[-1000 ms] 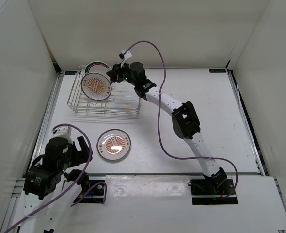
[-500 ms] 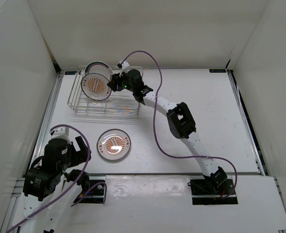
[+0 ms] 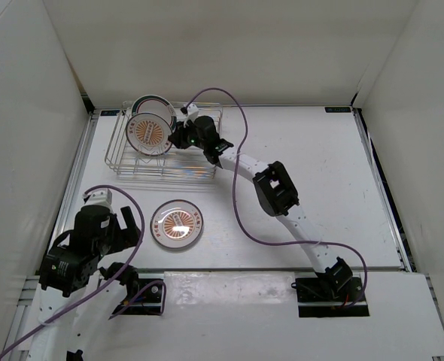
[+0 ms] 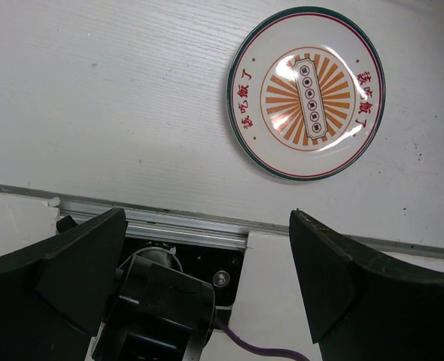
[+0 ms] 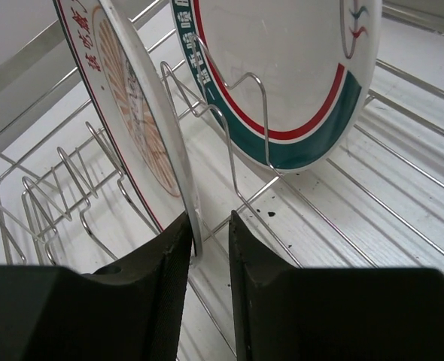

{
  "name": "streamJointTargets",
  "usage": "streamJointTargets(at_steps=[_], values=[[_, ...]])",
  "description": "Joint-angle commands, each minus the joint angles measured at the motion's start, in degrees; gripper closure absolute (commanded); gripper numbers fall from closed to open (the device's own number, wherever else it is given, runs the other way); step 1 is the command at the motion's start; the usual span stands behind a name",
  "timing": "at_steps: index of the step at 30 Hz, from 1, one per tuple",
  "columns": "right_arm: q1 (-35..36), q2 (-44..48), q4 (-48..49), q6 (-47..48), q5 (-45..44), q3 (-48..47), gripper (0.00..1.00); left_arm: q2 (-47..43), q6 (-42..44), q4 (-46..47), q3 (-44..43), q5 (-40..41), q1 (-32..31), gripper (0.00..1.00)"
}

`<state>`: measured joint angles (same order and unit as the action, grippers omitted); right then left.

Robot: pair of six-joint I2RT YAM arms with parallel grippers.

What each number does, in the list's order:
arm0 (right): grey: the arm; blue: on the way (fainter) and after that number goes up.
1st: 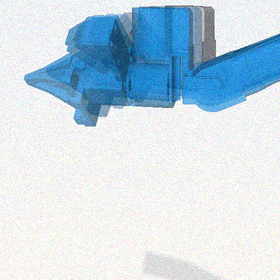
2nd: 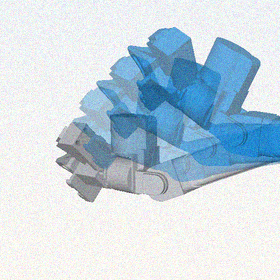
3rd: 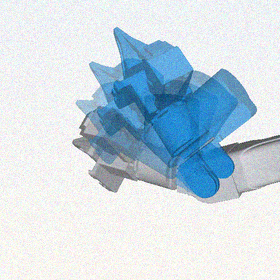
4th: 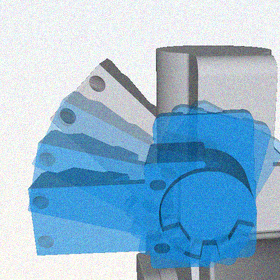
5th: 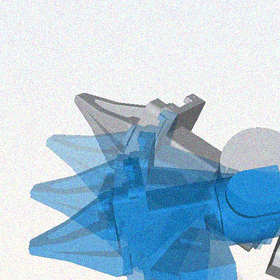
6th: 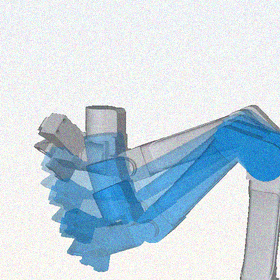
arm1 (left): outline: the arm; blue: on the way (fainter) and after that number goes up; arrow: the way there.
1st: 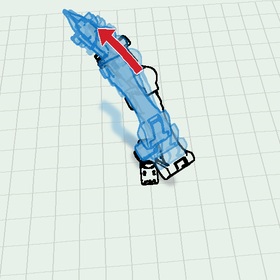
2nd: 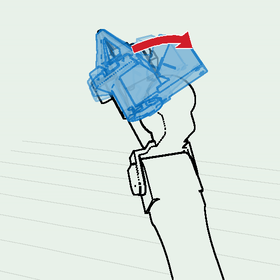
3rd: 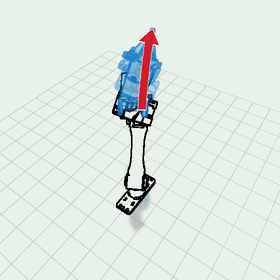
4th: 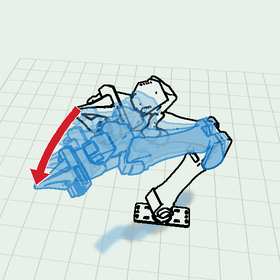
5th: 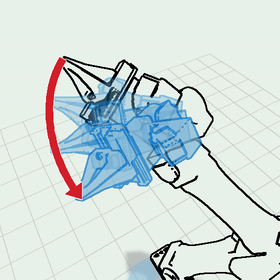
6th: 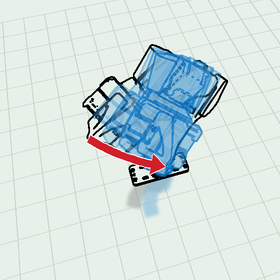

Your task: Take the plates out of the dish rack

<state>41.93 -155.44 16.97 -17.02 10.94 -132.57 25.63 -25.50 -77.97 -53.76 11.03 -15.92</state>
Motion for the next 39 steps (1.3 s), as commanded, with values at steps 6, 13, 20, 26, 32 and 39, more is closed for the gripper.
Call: streamJointTargets(at_steps=[6, 13, 20, 26, 32, 39], values=[[1.3, -1.4, 6.8, -2.8, -3.2, -3.0, 0.67, 1.9, 1.8, -15.2, -2.8, 1.2, -0.1, 0.0], [1.0, -1.9, 8.3, -3.7, -5.0, -3.3, 0.82, 2.2, 1.5, -15.6, -3.0, 1.2, -0.1, 0.0], [0.9, -1.1, 8.7, -3.7, -5.2, -3.3, 1.0, 3.0, 1.2, -15.6, -3.2, 0.6, -0.1, 0.0], [0.6, 3.0, 9.2, -2.5, -4.3, 0.1, 1.0, 2.2, 0.8, -14.3, -2.2, 0.0, -0.1, 0.0], [0.6, 6.5, 9.2, -1.2, -3.6, 0.8, 1.0, 0.7, -0.6, -12.6, -0.6, -0.5, -0.2, 0.0], [-0.2, 12.3, 9.0, -0.5, -3.6, 1.9, 1.0, -1.8, -2.8, -10.9, 1.9, 0.4, -0.2, 0.0]])
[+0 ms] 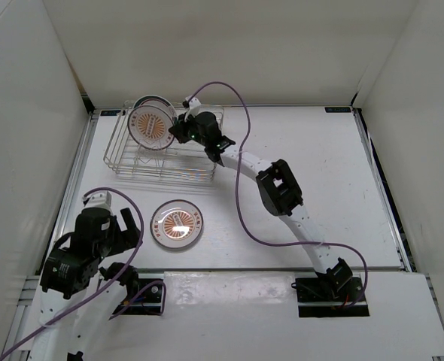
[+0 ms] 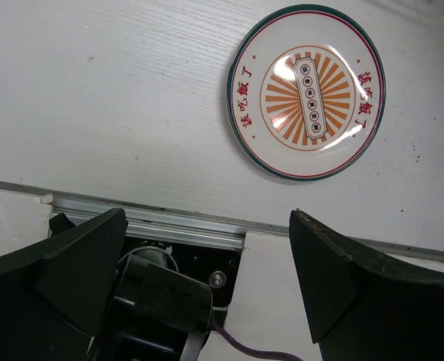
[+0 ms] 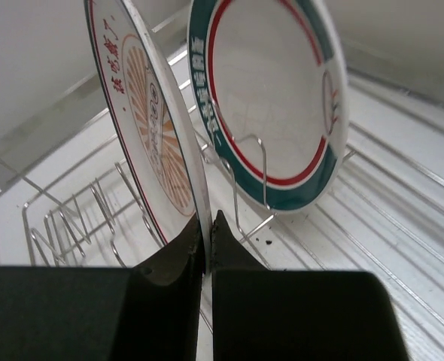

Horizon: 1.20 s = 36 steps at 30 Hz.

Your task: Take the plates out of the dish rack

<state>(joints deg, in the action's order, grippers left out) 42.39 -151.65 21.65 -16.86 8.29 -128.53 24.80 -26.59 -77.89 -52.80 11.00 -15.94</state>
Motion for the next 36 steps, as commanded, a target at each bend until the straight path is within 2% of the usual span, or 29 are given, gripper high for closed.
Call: streamJointTargets(at_steps=[1, 5, 8, 11, 12, 13, 14, 15, 16, 17, 19, 20, 22, 23, 24, 26, 27, 30, 31, 36], values=[[-0.6, 8.7, 3.5, -0.9, -1.3, -2.9, 1.0, -1.2, -2.1, -10.8, 1.2, 0.6, -0.1, 0.0], [-0.5, 9.7, 2.4, -1.5, -1.4, -5.5, 1.0, -3.0, -2.9, -9.7, 3.0, -0.2, -0.1, 0.0], [-0.4, 13.4, 1.7, -1.7, -1.3, -2.9, 1.0, -4.0, -3.5, -8.9, 4.4, -1.2, -0.1, 0.0], [-0.3, 20.8, 2.3, -3.3, 0.0, 5.7, 1.0, -4.8, -3.5, -8.2, 5.2, -1.6, -0.1, 0.0], [-0.4, 24.5, 2.6, -3.9, 0.6, 12.6, 1.0, -5.0, -3.7, -8.3, 5.2, -1.3, -0.1, 0.0], [-0.4, 26.5, 2.8, -4.3, 1.1, 15.0, 1.0, -5.3, -3.9, -8.5, 5.1, -1.2, -0.1, 0.0], [-0.4, 32.6, 2.5, -5.5, 1.4, 17.3, 1.0, -5.4, -4.3, -8.5, 5.2, -1.0, -0.1, 0.0], [-0.5, 34.7, 2.3, -6.1, 1.8, 24.7, 1.0, -5.7, -4.2, -8.7, 4.8, -0.8, -0.1, 0.0], [-0.3, 36.8, 1.2, -6.5, 2.2, 27.2, 1.0, -6.1, -4.5, -8.6, 4.5, -0.5, -0.1, 0.0], [-0.1, 42.9, -0.3, -6.9, 2.2, 29.3, 1.0, -6.4, -4.8, -8.8, 4.3, -0.2, -0.1, 0.0], [0.0, 46.3, -8.6, -9.4, 4.3, 35.3, 1.0, -6.9, -5.5, -8.9, 3.2, 0.2, -0.1, 0.0], [0.2, 50.6, -12.9, -12.5, 8.2, 39.6, 1.0, -6.9, -5.6, -9.1, 2.8, 0.3, -0.1, 0.0], [0.7, 55.1, -16.5, -14.7, 10.3, 43.9, 1.0, -6.8, -5.4, -9.6, 2.5, 1.2, -0.1, 0.0], [1.2, 58.4, -16.6, -15.7, 10.9, 52.2, 1.0, -6.6, -6.0, -10.4, 2.2, 2.5, -0.1, 0.0], [3.2, 61.7, -13.9, -16.9, 10.4, 55.1, 1.0, -6.5, -6.6, -12.4, 1.9, 3.6, -0.1, 0.0], [5.1, 63.8, -14.8, -17.5, 10.8, 62.6, 1.0, -5.9, -8.4, -13.6, 1.8, 6.6, -0.1, 0.0], [6.0, 65.1, -16.0, -19.8, 11.4, 63.2, 1.0, -5.8, -8.7, -13.8, 2.0, 7.1, -0.1, 0.0], [6.9, 64.7, -15.8, -23.3, 12.7, 68.8, 1.0, -6.8, -9.5, -13.6, 4.4, 5.2, -0.1, 0.0], [7.8, 64.5, -15.2, -26.9, 13.0, 69.8, 1.0, -7.0, -9.4, -13.4, 4.9, 4.4, -0.1, 0.0], [8.7, 59.6, -19.2, -31.0, 12.1, 69.1, 1.0, -8.5, -10.8, -13.3, 6.4, 4.2, -0.1, 0.0]])
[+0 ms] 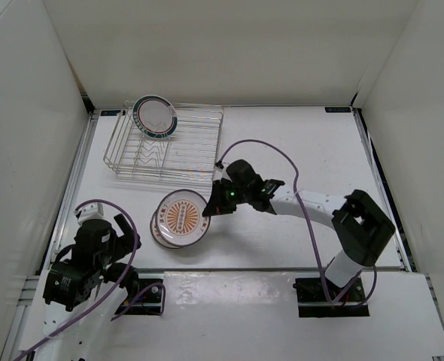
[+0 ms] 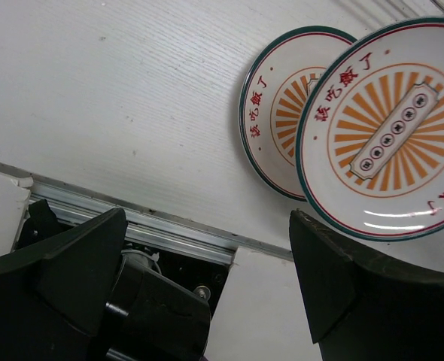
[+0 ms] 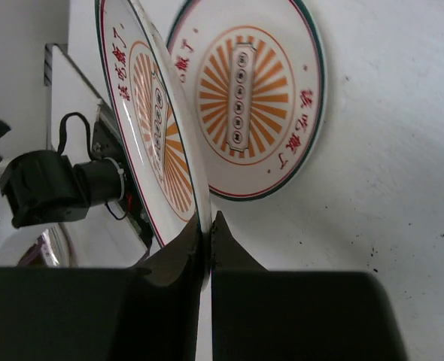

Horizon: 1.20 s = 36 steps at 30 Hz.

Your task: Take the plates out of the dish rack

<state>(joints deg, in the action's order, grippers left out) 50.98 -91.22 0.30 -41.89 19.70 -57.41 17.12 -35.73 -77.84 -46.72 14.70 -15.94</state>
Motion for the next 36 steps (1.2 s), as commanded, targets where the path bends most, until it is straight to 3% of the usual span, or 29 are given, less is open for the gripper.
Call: streamJointTargets(at_steps=[1, 16, 19, 23, 24, 25, 27, 30, 36], values=[[-0.1, -1.3, 4.6, -7.8, 0.3, -1.1, 1.0, -0.8, -1.9, -13.6, 0.3, 0.6, -0.1, 0.0], [0.5, -14.3, 7.8, -18.3, 0.8, -4.9, 0.99, 1.5, 0.0, -16.7, -2.7, 3.1, -0.1, 0.0], [0.6, -15.7, 6.2, -18.3, 2.2, -6.1, 0.88, 0.9, 0.4, -17.4, -2.9, 3.6, -0.1, 0.0], [0.5, -15.8, 2.4, -18.0, 2.1, -8.0, 0.65, 1.2, -0.1, -18.6, -2.9, 4.8, -0.1, 0.0], [0.5, -15.8, 1.3, -18.0, 2.2, -8.4, 0.49, 1.2, -0.6, -18.7, -2.8, 5.0, -0.1, 0.0], [0.4, -15.9, -0.2, -17.5, 2.5, -8.8, 0.45, 1.4, -1.4, -18.7, -2.2, 5.5, -0.1, 0.0], [0.6, -16.0, -5.5, -17.1, 3.7, -10.6, 0.23, 1.5, -2.2, -18.6, -1.8, 5.7, -0.1, 0.0], [0.7, -14.2, -9.4, -17.1, 4.2, -10.0, 0.19, 1.9, -2.7, -18.6, -0.5, 5.5, -0.1, 0.0], [0.5, -5.8, -17.5, -15.9, -2.8, -7.4, 0.19, 3.8, -2.0, -16.7, -1.0, 3.4, -0.1, 0.0]])
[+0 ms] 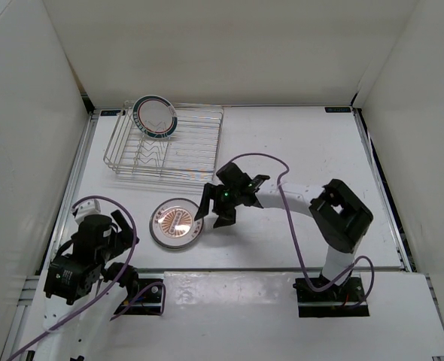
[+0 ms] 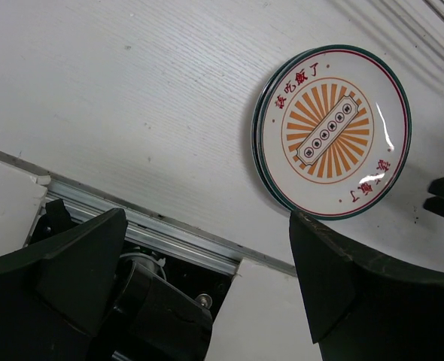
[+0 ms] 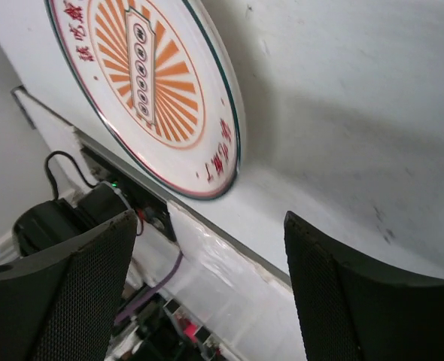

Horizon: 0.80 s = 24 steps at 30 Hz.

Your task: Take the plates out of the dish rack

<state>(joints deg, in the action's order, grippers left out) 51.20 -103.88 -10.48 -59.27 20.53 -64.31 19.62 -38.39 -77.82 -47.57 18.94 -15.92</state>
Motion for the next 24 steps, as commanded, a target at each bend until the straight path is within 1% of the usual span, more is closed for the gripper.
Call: streamJointTargets(at_steps=[1, 2, 3, 5, 6, 8, 9, 10, 11, 13, 14, 15, 16, 17, 18, 19, 20, 21, 22, 23, 24], values=[[0.5, 8.8, -9.3, 4.5, -5.9, -1.0, 0.19, 1.6, 0.7, -16.3, -0.5, -1.2, -0.2, 0.0], [0.5, 9.5, -10.2, 5.6, -7.6, -2.4, 0.19, 2.0, 0.6, -15.4, -1.1, -1.5, -0.1, 0.0], [0.7, 11.8, -14.4, 7.3, -9.4, -3.6, 0.2, 2.2, 0.7, -12.5, -1.2, -1.6, -0.2, 0.0], [0.8, 13.0, -17.5, 9.8, -13.2, -5.6, 0.2, 1.9, 0.9, -9.6, -1.0, -2.0, -0.2, 0.0], [0.7, 15.7, -21.4, 12.2, -17.1, -6.4, 0.2, 1.8, 1.6, -3.7, -0.5, -1.9, -0.1, 0.0], [0.7, 17.6, -23.0, 13.8, -19.5, -7.1, 0.2, 2.4, 3.0, 0.6, 0.5, -2.0, -0.1, 0.0], [0.7, 20.7, -25.6, 16.4, -23.9, -7.4, 0.2, 3.6, 3.9, 8.1, 0.8, -2.1, 0.0, 0.0], [0.5, 21.9, -26.0, 17.2, -25.2, -7.2, 0.2, 4.5, 4.5, 10.6, 0.7, -2.3, -0.2, 0.0], [0.4, 24.0, -27.3, 18.1, -26.4, -6.9, 0.2, 7.9, 5.9, 17.4, 0.6, -2.8, -0.2, 0.0], [0.4, 27.2, -26.7, 20.6, -30.1, -5.5, 0.2, 11.0, 6.0, 22.1, -1.3, -3.1, -0.2, 0.0], [0.4, 29.3, -25.1, 22.4, -31.0, -4.2, 0.2, 12.4, 7.1, 25.8, -2.2, -4.2, -0.2, 0.0], [0.2, 30.3, -24.8, 23.3, -31.5, -3.5, 0.2, 17.7, 9.4, 27.4, -5.2, -6.2, -0.2, 0.0], [0.4, 33.0, -24.3, 25.1, -32.4, -2.9, 0.2, 19.3, 11.9, 28.6, -6.1, -9.0, -0.2, 0.0], [0.3, 33.7, -23.3, 27.0, -33.1, -1.4, 0.2, 22.5, 13.2, 31.9, -7.7, -10.5, -0.2, 0.0], [0.3, 34.4, -22.3, 28.2, -33.5, -1.0, 0.2, 25.6, 16.5, 35.2, -8.5, -14.0, -0.2, 0.0], [0.2, 36.1, -21.8, 32.1, -34.8, -0.6, 0.18, 27.2, 17.3, 36.8, -9.0, -17.8, 0.4, 0.0], [0.2, 36.5, -21.3, 33.2, -35.8, 0.0, 0.15, 30.7, 17.7, 38.6, -10.0, -18.8, 0.7, 0.0], [0.2, 37.0, -21.1, 34.2, -36.7, 0.1, 0.13, 34.5, 18.4, 38.8, -12.2, -23.1, 1.8, 0.0], [0.2, 37.1, -20.7, 37.1, -39.6, 0.1, 0.1, 38.4, 18.5, 38.7, -15.1, -24.1, 3.1, 0.0], [0.0, 37.3, -20.5, 38.3, -40.7, -0.5, 0.1, 40.2, 18.6, 38.7, -16.4, -24.6, 3.9, 0.0], [0.0, 37.3, -20.2, 39.4, -41.5, -0.5, 0.1, 44.2, 19.2, 38.9, -19.5, -23.0, 4.8, 0.0]])
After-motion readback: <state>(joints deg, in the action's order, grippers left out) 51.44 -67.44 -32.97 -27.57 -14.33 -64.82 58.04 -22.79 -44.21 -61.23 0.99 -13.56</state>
